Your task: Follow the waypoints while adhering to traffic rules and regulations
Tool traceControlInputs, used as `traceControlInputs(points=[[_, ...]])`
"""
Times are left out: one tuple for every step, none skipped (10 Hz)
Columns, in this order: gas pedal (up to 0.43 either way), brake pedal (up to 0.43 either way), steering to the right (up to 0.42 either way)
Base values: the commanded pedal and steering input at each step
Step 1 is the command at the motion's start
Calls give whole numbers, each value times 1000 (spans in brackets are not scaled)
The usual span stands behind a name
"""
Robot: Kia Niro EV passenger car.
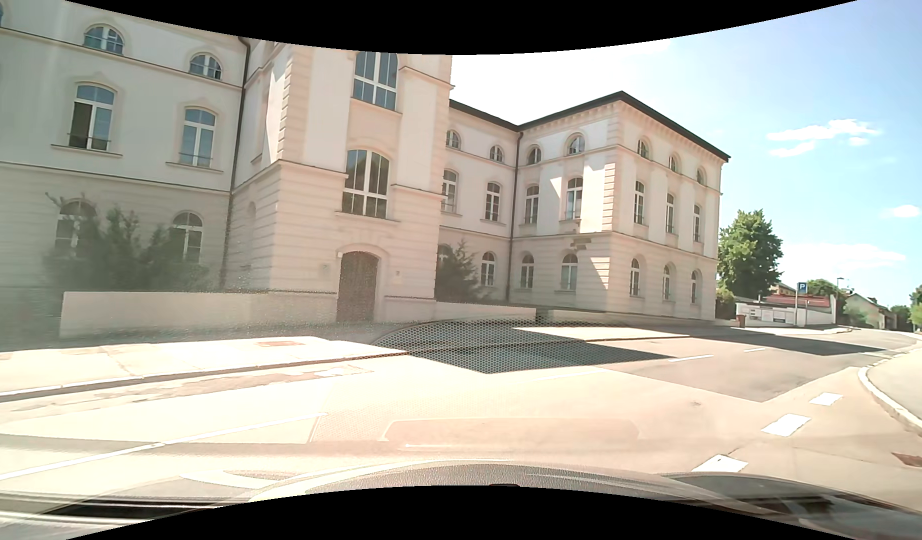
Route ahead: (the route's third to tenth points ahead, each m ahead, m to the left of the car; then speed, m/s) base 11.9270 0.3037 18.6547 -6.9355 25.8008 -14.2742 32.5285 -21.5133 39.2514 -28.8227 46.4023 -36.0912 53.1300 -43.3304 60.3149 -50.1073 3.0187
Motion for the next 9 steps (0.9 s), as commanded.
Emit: traceControlInputs(points=[[240,0,324],[240,0,323],[240,0,322],[240,0,322],[248,0,320],[260,0,320],[260,0,320],[260,0,321],[260,0,325]])
